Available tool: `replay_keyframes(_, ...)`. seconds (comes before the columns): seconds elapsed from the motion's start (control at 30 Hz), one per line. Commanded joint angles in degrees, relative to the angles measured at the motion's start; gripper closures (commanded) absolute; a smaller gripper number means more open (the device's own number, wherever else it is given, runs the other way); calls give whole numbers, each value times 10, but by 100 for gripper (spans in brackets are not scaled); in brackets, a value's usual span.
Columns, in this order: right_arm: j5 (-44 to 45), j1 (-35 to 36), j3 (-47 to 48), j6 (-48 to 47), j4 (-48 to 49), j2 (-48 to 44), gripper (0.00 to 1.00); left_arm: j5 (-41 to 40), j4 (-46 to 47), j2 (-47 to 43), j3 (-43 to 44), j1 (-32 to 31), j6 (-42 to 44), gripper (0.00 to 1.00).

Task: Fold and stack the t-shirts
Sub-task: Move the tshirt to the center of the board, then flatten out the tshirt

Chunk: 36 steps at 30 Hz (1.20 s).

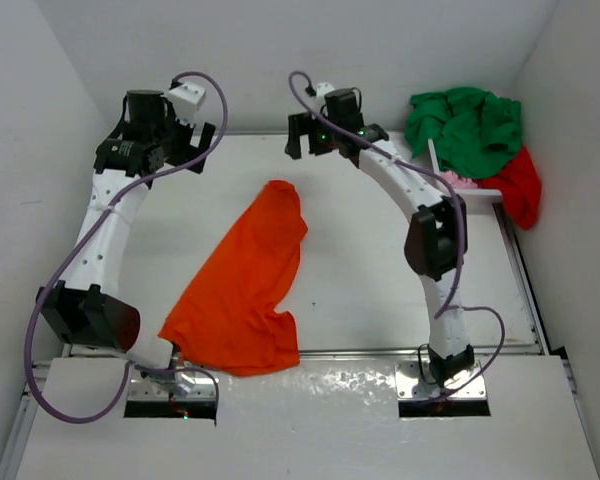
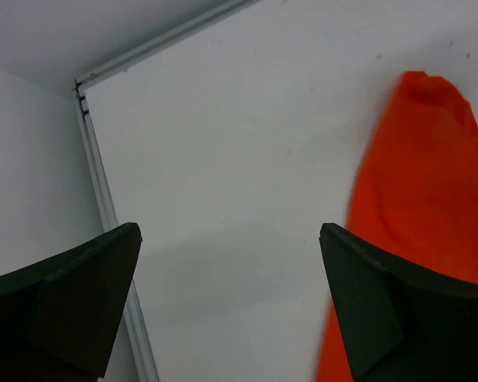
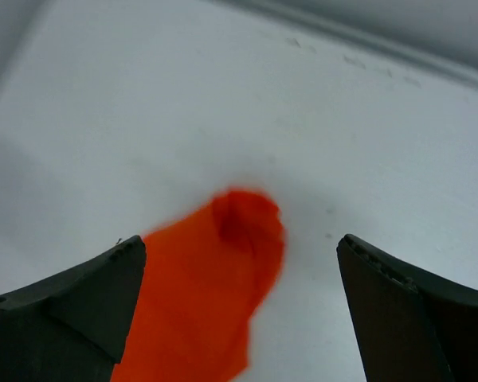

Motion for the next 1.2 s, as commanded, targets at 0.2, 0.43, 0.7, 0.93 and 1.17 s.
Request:
replay_keyframes(0.2, 86, 38, -196, -141, -27, -166, 13, 60, -10, 2, -81, -1, 68, 10)
replay_keyframes(0.43, 10, 223, -522, -351, 100, -327, 67, 62, 5, -16, -202, 28, 57, 12)
replay_keyframes(0.7, -13, 430, -507, -436, 54, -221, 44, 101, 18, -56, -261, 189, 31, 13)
replay_keyframes(0.93, 22, 482, -442, -407, 94, -85, 32, 94, 30, -105, -326, 191, 29, 13)
replay_keyframes(1.17, 154, 468, -345, -371, 36, 22, 100, 83, 28, -120, -321, 192, 33, 13)
